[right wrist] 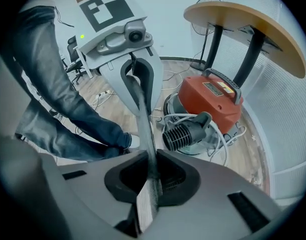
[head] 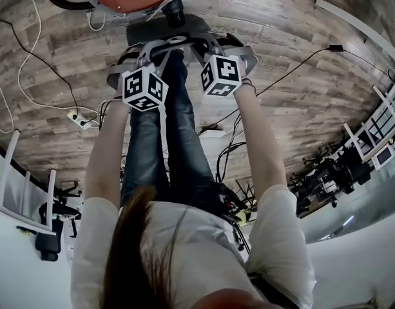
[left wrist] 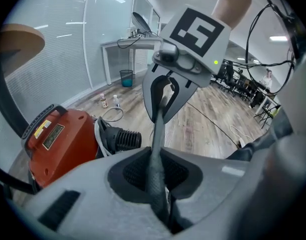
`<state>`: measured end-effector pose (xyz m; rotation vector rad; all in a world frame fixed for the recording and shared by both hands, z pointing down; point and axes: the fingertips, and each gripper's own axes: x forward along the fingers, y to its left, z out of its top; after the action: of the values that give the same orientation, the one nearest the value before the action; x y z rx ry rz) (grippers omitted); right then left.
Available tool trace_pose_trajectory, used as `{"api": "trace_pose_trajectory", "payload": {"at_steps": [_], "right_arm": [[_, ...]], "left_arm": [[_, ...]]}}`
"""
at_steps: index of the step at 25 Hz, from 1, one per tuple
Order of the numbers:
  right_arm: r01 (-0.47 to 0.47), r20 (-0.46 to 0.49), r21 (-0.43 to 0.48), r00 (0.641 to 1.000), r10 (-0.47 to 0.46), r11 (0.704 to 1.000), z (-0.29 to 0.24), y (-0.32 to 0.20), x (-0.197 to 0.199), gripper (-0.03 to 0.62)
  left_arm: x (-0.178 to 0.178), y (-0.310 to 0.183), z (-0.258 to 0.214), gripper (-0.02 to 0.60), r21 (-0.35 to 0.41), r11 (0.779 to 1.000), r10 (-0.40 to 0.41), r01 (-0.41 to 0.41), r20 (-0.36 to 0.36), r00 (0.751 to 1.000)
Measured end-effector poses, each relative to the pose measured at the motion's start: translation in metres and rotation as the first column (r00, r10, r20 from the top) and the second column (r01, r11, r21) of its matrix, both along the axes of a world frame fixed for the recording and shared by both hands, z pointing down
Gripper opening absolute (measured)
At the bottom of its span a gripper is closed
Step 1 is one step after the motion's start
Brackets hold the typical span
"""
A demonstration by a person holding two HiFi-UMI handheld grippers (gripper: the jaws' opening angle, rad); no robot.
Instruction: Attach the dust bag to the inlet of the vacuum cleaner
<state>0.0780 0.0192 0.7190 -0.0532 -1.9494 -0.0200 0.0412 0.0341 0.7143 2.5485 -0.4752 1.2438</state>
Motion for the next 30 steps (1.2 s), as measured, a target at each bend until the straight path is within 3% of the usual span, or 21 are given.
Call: {"api": "trace_pose_trajectory", "payload": {"at_steps": [13, 30], "right_arm": [[-0.011, -0.024, -0.054, 1.0, 0.01, 0.998, 0.033, 0.0, 0.008, 0.032], [-0.004, -0.024, -0.026, 1.0, 0.003, 1.0, 0.035, -0.021, 0.005, 0.032]], "left_arm": [[0.007, 0.0, 0.034, 0.04, -0.064, 0.998, 0.008, -0.006, 0.033, 0.999], [0.003, -0.021, 0.037, 0.04, -0.042, 0.999, -0.016, 0.018, 0.056, 0.998]]}}
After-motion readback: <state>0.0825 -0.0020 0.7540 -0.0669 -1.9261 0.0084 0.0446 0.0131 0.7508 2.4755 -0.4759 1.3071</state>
